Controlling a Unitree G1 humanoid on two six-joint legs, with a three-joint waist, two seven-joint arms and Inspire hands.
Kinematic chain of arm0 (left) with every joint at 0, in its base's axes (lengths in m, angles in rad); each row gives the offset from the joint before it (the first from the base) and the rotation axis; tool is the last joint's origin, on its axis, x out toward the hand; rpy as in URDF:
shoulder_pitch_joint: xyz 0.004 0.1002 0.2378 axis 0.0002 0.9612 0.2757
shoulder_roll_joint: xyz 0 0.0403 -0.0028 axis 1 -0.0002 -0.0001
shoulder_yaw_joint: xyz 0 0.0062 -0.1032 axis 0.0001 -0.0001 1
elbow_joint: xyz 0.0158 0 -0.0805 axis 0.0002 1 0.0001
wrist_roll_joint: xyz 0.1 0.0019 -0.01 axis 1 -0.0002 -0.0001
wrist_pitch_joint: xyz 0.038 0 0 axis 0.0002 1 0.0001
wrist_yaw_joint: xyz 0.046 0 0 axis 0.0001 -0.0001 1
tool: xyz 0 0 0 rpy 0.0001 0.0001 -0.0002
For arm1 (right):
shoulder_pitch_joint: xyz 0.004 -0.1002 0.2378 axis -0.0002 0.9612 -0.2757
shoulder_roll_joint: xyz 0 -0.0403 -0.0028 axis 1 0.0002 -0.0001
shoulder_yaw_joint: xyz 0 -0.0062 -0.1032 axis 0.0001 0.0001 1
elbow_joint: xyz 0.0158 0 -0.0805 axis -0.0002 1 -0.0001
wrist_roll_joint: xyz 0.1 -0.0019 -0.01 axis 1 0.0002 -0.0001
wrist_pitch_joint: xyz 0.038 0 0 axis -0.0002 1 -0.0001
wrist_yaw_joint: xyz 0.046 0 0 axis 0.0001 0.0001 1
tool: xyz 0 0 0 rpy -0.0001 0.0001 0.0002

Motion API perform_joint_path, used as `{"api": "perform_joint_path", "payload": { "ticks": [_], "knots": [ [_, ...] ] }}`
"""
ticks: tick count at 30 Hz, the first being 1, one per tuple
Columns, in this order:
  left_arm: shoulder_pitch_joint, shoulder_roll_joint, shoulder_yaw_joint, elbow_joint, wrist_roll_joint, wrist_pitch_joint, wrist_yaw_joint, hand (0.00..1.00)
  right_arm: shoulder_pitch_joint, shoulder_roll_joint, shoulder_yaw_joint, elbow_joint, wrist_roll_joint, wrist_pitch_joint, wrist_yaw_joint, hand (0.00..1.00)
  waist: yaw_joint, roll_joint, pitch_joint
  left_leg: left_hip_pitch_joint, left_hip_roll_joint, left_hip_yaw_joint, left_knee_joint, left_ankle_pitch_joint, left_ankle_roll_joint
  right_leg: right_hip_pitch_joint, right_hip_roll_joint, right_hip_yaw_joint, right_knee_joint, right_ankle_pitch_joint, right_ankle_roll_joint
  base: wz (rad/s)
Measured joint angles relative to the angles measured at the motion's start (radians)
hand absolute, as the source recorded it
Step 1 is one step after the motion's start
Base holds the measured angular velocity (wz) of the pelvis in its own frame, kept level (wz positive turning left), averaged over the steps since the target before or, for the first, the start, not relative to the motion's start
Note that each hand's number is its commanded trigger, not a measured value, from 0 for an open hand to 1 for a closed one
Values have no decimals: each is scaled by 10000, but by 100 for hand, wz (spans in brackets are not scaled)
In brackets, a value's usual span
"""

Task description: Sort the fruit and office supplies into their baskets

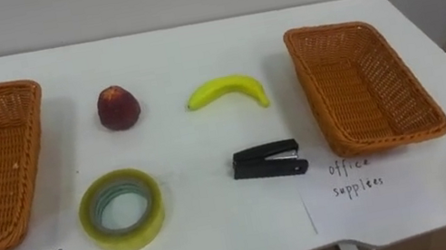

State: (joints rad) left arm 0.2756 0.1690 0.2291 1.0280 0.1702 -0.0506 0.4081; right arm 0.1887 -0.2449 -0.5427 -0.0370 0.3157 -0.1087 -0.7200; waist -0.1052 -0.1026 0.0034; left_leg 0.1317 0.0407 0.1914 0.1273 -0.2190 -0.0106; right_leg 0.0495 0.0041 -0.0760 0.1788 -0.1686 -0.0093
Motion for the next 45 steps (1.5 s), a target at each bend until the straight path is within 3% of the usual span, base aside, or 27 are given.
{"api": "perform_joint_path", "payload": {
  "ticks": [5, 11, 14, 19, 34, 41, 45],
  "knots": [
    [-26, -39, -207, 10, -16, 25, -144, 0, -319, -270, 172, -1376, -511, -5, -45, 0, 102, -30, 14, -1, 1, -19, 10, 0, 0, 7, -14, -61, -30, -1, 0, 2],
    [-75, -14, -418, 36, -11, 49, -260, 0, -999, -1162, 529, -2332, -857, 5, 511, 0, 315, -163, 24, 17, 11, -60, 34, 2, 0, 36, -12, -112, -37, 0, -2, 3],
    [-74, 33, -683, 38, -5, 90, -273, 0, -1591, -1492, 923, -2655, -900, 6, 630, 0, 340, -289, 87, -9, 19, -66, 60, 2, 0, 13, -13, -127, -14, 1, -5, 0],
    [-86, 64, -805, 97, -1, 90, -326, 0, -1930, -1981, 1321, -2960, -909, -6, 1297, 0, 506, -396, 36, 21, 18, -186, 71, 2, 0, 138, -17, -196, -24, 2, -7, 5],
    [-390, 33, -1004, 149, 421, 298, -682, 0, -3333, -2111, 2738, -2922, -980, 221, 3950, 0, 850, -305, 33, -46, 33, -615, 79, 3, 1, 199, -13, -524, -53, 19, -34, 5],
    [-413, 65, -1263, 441, 617, 340, -683, 0, -3346, -2112, 3448, -2827, -884, 402, 5197, 0, 1036, -368, 0, -9, 30, -726, 91, 4, 1, 285, -37, -673, -104, 19, -35, 6],
    [-421, 61, -1311, 339, 780, 502, -833, 0, -3347, -2113, 3779, -2676, -989, 469, 5874, 0, 1162, -338, 30, -2, 31, -744, 95, 4, 1, 327, -40, -711, -107, 19, -34, 2]
  ]
}}
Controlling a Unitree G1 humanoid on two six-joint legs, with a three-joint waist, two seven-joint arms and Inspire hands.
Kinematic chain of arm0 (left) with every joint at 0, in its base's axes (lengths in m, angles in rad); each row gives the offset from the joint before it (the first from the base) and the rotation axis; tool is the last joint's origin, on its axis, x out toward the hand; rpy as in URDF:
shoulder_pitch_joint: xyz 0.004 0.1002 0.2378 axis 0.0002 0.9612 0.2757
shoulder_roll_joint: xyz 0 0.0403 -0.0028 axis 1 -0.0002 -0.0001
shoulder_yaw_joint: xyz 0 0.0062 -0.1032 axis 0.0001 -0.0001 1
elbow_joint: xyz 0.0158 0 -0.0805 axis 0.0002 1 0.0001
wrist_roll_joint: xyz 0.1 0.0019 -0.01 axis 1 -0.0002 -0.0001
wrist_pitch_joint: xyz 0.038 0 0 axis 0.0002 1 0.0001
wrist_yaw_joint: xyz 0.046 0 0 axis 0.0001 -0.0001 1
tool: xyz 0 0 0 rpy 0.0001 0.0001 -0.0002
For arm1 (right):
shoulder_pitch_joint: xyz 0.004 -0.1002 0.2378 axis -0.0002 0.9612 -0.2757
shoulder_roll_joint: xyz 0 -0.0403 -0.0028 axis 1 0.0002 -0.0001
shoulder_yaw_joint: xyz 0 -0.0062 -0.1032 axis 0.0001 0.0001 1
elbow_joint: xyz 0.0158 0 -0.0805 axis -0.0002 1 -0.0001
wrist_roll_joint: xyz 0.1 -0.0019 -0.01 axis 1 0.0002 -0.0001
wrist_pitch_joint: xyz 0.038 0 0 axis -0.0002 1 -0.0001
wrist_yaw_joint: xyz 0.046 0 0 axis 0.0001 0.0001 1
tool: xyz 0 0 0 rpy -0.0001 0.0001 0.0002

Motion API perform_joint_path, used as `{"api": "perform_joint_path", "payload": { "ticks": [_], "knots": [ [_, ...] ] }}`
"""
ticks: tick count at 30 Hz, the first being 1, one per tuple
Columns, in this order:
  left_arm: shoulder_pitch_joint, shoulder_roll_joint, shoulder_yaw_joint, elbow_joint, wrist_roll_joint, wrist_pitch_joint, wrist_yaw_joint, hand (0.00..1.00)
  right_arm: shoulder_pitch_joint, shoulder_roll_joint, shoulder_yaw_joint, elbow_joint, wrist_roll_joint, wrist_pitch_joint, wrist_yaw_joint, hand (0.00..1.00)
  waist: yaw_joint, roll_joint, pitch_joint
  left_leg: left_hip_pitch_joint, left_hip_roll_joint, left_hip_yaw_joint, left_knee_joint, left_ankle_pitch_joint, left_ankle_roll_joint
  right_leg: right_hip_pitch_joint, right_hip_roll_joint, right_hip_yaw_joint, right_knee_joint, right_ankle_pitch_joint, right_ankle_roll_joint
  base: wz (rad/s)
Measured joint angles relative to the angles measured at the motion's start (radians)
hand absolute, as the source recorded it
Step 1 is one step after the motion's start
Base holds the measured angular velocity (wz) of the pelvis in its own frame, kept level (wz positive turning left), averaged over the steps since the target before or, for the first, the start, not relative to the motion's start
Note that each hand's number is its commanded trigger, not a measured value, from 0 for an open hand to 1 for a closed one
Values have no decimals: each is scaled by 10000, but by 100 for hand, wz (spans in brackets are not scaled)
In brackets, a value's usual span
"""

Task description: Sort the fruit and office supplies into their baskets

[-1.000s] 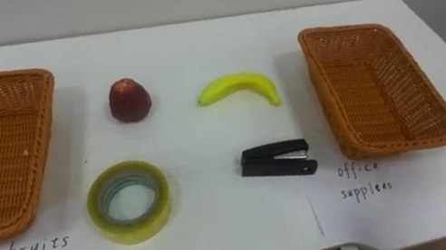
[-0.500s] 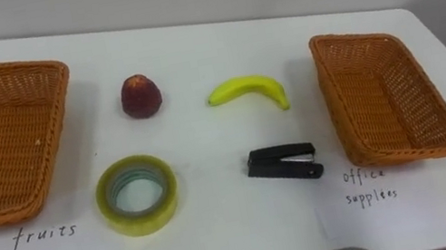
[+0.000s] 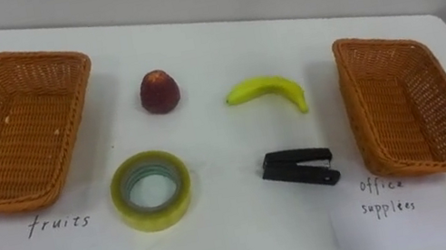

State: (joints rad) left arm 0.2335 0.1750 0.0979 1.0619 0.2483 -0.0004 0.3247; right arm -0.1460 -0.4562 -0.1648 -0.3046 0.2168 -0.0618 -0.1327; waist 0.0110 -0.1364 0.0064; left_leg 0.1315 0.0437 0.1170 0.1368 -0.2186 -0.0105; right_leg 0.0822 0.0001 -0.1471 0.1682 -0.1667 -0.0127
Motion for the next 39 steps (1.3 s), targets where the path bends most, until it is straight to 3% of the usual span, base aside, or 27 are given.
{"api": "perform_joint_path", "payload": {
  "ticks": [6, 18, 23, 29, 33, 39],
  "knots": [
    [-91, 56, 13, -271, 47, 12, -451, 0, 1, 1, 466, 279, -186, 104, 1227, 0, 163, 16, 15, -149, -12, -150, 156, -2, 0, 6, -29, -168, -4, 1, -2, 6],
    [-258, 97, -14, -644, 294, 12, -728, 0, 7, 1, 889, 677, -793, 451, 3431, 0, 519, -79, -51, -162, -5, -224, 164, -2, -1, 11, -17, -236, 8, 19, -32, 1],
    [-243, 158, -39, -651, 284, 112, -733, 0, 7, 0, 1434, 1023, -1121, 838, 4276, 0, 517, -136, -66, -139, -10, -218, 171, 0, -1, 32, -27, -210, 4, 19, -31, 0],
    [-286, 183, -39, -674, 277, 175, -704, 0, 6, 0, 1818, 1566, -1135, 1160, 5111, 0, 541, -280, -12, -160, -21, -218, 204, 2, 1, 30, -42, -205, 7, 19, -31, 0],
    [-380, 364, -41, -691, 279, 176, -701, 0, 6, 0, 1850, 1782, -1141, 1243, 5644, 0, 537, -402, 39, -203, -19, -357, 194, -1, 2, 28, -24, -212, -9, 19, -32, 3],
    [-694, 386, -63, -688, 275, 371, -841, 0, 21, 0, 2008, 2085, -1510, 1493, 6719, 0, 740, -310, 64, -203, -17, -374, 166, -2, 3, 8, -10, -233, -7, 25, -40, 1]
  ]
}}
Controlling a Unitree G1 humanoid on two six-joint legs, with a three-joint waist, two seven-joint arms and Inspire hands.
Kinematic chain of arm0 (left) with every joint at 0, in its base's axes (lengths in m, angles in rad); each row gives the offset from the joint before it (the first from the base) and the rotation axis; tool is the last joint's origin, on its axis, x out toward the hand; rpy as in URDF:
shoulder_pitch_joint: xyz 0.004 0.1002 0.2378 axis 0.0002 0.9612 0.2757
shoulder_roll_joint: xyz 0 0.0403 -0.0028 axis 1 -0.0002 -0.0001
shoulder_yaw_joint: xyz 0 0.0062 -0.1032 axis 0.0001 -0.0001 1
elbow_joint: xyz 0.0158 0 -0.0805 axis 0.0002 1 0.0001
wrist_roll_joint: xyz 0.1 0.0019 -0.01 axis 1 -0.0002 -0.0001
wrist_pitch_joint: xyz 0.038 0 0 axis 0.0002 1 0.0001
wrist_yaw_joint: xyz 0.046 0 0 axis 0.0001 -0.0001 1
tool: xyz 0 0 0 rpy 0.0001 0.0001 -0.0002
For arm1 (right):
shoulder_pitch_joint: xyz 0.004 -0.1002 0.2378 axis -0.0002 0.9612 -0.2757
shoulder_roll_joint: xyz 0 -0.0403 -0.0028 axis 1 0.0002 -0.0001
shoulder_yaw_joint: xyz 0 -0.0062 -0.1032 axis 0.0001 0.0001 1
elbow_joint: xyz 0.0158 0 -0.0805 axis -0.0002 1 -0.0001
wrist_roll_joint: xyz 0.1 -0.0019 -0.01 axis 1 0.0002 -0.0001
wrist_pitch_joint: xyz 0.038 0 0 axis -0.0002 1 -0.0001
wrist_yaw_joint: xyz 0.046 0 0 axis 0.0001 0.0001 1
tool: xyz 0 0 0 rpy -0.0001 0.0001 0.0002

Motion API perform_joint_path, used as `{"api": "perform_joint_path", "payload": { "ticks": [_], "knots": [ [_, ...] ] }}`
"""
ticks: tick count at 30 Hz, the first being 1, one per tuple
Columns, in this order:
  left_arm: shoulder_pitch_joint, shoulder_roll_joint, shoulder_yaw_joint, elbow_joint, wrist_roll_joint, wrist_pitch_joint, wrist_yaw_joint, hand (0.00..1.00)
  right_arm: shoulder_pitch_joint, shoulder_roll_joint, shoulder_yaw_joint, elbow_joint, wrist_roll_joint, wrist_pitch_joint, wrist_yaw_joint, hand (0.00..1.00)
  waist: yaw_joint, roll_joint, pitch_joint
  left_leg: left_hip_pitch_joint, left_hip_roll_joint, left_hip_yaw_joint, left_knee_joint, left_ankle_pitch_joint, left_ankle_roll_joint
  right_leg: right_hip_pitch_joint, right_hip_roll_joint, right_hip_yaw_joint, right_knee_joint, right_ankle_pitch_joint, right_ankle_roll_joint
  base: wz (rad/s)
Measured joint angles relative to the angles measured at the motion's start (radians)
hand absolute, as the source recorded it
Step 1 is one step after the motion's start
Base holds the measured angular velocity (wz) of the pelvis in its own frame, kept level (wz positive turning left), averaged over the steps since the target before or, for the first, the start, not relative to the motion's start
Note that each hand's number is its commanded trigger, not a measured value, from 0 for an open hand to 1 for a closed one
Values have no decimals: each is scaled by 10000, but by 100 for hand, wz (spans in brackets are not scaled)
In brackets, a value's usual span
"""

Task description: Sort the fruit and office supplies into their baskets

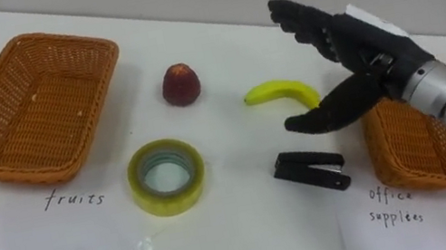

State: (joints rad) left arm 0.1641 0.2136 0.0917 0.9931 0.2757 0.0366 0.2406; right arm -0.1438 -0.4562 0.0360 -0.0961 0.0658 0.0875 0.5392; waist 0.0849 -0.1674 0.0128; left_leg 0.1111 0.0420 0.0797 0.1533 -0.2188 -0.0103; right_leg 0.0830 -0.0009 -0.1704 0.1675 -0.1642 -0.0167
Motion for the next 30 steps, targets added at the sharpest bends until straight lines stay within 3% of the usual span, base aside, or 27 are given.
{"api": "perform_joint_path", "payload": {
  "ticks": [8, 17, 22, 30],
  "knots": [
    [-67, -3, 7, 107, 0, 88, -178, 0, 66, 1, 234, 131, -511, 197, 897, 0, 45, 218, -59, 6, -3, -3, -13, 1, 0, 4, -8, -52, -8, 0, 0, 0],
    [-58, 3, 2, 122, 8, 337, -358, 0, 189, 0, 256, 148, -838, 463, 1347, 0, 56, 185, -87, -5, -6, 11, 5, 3, 0, 5, -39, -264, -10, 0, 0, 0],
    [-92, 84, -293, 123, 9, 482, -359, 0, 194, 0, 596, 461, -1325, 591, 1398, 0, 57, 89, -153, -16, -8, 10, 3, 3, 0, -5, -37, -271, 7, 2, -2, 0],
    [-98, 56, -374, 49, -9, 508, -358, 0, 739, 6, 619, 930, -2395, 763, 1388, 0, 65, 141, -112, -23, -11, 13, -11, 2, 1, -25, -27, -243, 8, 4, -4, 0]
  ]
}}
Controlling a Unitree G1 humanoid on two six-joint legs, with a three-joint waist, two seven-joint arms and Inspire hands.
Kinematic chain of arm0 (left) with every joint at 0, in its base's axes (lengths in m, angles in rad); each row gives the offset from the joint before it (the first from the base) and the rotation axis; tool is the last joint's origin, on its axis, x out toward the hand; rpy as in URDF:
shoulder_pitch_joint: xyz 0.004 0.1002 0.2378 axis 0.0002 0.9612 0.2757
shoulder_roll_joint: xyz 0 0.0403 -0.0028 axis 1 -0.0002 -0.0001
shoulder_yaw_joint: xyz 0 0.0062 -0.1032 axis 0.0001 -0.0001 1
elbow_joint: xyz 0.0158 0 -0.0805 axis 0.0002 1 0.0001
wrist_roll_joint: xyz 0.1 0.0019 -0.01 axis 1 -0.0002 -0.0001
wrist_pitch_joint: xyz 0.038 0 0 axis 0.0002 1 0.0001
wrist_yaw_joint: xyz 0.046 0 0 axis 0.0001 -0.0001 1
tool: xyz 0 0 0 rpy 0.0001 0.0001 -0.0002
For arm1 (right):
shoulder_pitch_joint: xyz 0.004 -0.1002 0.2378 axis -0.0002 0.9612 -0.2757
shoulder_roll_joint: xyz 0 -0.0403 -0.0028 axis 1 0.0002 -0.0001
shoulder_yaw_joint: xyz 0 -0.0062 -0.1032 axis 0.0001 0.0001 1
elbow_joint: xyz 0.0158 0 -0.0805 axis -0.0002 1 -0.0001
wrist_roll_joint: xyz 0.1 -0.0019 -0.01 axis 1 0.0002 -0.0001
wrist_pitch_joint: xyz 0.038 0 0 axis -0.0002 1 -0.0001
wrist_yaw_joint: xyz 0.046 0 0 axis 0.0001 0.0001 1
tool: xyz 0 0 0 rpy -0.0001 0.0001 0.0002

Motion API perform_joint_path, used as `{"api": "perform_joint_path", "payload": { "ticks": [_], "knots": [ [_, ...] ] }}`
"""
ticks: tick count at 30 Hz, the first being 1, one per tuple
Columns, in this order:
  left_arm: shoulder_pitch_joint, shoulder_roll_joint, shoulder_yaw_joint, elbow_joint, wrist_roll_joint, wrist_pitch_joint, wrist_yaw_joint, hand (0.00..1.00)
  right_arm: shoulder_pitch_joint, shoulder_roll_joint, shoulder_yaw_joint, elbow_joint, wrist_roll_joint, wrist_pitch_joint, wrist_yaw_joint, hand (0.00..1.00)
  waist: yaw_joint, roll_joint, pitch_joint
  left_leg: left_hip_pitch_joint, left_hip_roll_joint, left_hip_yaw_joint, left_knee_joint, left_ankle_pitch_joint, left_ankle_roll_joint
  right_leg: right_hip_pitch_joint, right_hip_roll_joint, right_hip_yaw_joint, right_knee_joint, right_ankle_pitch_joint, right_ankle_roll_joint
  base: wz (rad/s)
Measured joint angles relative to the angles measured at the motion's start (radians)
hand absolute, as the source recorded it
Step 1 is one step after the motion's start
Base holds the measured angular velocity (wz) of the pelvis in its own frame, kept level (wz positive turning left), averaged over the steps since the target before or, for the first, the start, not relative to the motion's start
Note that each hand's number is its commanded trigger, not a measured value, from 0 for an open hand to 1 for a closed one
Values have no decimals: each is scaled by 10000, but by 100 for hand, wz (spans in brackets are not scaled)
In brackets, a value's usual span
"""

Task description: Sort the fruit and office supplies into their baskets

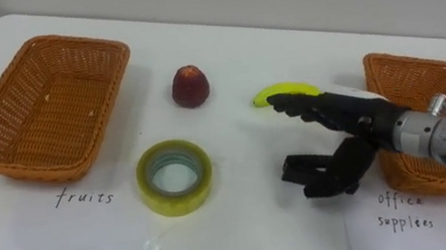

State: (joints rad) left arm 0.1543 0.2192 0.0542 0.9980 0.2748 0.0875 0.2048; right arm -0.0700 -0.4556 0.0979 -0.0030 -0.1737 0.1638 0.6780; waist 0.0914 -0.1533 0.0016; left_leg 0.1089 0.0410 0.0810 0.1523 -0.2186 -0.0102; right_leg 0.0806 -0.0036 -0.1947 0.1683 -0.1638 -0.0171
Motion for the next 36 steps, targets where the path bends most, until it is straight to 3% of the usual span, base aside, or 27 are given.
{"api": "perform_joint_path", "payload": {
  "ticks": [7, 23, 32, 36],
  "knots": [
    [-1, -16, -10, -374, -83, -69, 23, 0, 37, 6, 0, 3, -814, 19, -4, 0, -24, 66, 47, -106, -2, 23, 19, 2, 1, -118, -8, 7, 8, 1, -1, 0],
    [12, -12, -8, -494, -64, -93, 104, 0, 92, 26, -1, 3, -1117, 19, -5, 0, 7, 64, 51, -97, -11, 8, 42, 6, 4, -91, -13, 48, 4, 0, -1, 0],
    [7, -17, -10, -592, -69, -220, 105, 0, 102, 572, -4, -43, -1139, 9, -60, 0, 30, 83, 66, -123, -10, -4, 68, 4, 4, -104, 20, 286, 10, 1, -2, 0],
    [9, -14, -101, -576, -55, -234, 148, 0, 102, 922, -1, -48, -1209, 9, -156, 0, 73, 165, 123, -126, -10, -2, 63, 3, 5, -108, 23, 303, 9, 3, -4, 0]
  ]
}}
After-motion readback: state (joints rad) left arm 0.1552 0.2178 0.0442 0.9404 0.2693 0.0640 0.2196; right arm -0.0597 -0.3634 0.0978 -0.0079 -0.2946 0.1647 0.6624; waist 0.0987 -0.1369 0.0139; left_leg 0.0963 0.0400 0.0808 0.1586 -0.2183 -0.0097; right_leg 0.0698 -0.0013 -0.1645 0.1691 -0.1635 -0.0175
